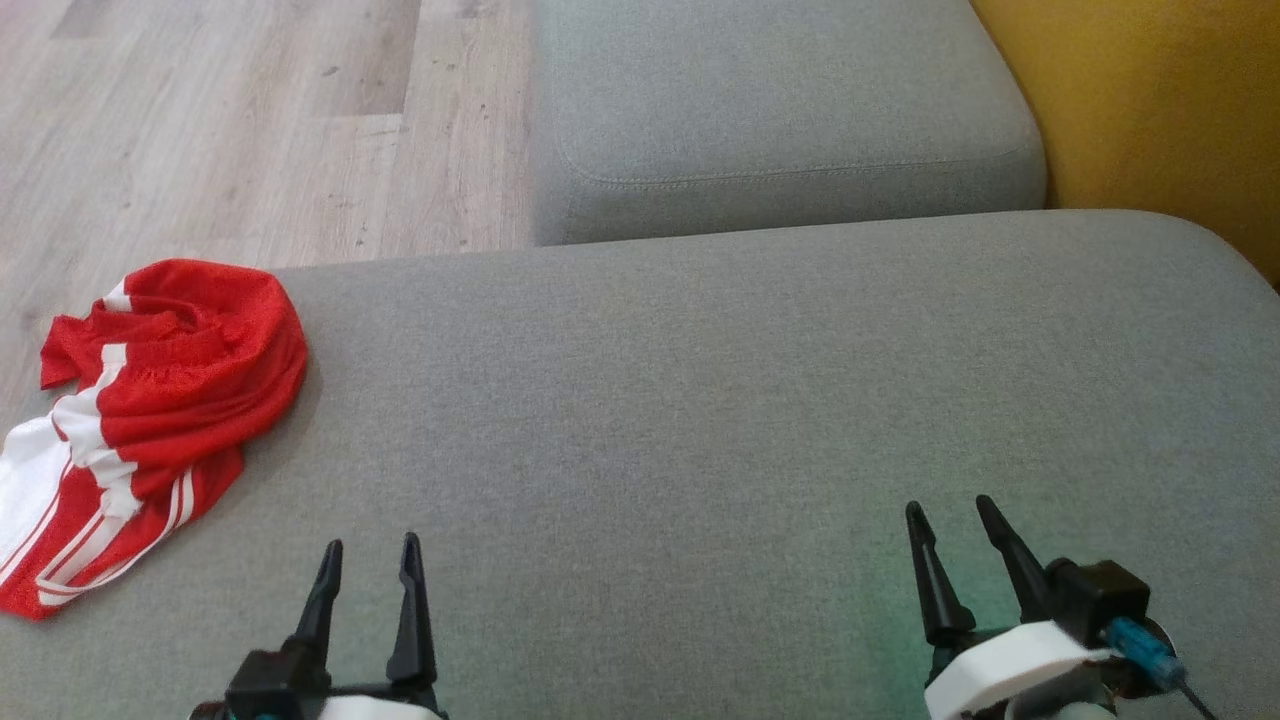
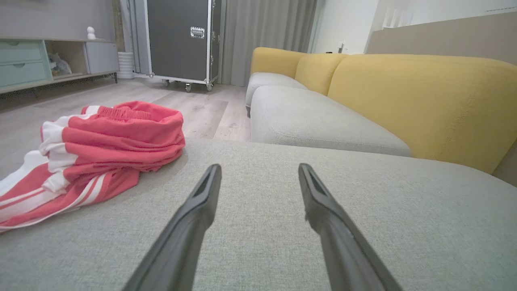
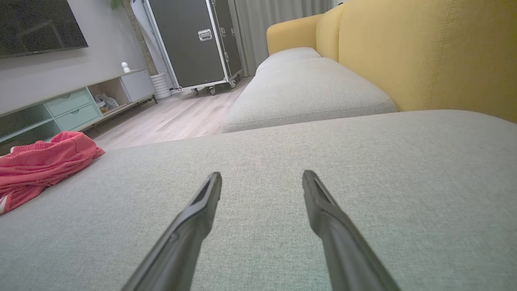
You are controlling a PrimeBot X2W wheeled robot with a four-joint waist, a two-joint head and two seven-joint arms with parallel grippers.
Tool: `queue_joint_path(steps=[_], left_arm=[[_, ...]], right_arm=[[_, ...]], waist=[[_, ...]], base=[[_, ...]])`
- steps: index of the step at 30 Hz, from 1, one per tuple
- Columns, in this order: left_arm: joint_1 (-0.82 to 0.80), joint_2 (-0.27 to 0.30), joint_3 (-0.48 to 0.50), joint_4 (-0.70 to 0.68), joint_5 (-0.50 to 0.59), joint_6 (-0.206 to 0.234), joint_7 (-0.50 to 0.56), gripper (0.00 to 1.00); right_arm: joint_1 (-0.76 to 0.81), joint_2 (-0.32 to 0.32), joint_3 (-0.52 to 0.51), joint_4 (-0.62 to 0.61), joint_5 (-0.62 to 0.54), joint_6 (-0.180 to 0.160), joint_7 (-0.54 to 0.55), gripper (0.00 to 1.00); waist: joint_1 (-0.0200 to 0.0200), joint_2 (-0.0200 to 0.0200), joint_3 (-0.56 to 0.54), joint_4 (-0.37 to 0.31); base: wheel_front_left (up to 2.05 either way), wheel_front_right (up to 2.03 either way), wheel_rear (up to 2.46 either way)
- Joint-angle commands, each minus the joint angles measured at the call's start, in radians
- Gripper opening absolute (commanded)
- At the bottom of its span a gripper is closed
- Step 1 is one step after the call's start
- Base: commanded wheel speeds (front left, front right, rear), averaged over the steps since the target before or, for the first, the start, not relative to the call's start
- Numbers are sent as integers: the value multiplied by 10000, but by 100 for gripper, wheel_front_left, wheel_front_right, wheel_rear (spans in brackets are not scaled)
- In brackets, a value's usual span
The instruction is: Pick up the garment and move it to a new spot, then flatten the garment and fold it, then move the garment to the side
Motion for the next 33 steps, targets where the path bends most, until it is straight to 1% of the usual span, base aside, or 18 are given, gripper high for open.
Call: queue_joint_path(steps=[1, 16, 29, 33], left_arm=[[-298, 90, 176, -279, 290, 82, -147, 100], [-184, 101, -49, -286, 2165, 226, -586, 100], [-154, 93, -41, -215, 2195, 210, -592, 100], [-186, 94, -22, -156, 2189, 198, -592, 100]], right_arm=[[-303, -34, 214, -280, -299, -7, -154, 100], [-294, -42, 512, -227, -2154, -7, -594, 100], [-242, -42, 497, -241, -2101, -7, -600, 100], [-186, -42, 439, -228, -2101, -7, -600, 100]], waist=[[0, 0, -7, -2], [0, 0, -102, -37], [0, 0, -126, -9], [0, 0, -141, 221]], base=[[0, 0, 0], [0, 0, 0], [0, 0, 0], [0, 0, 0]])
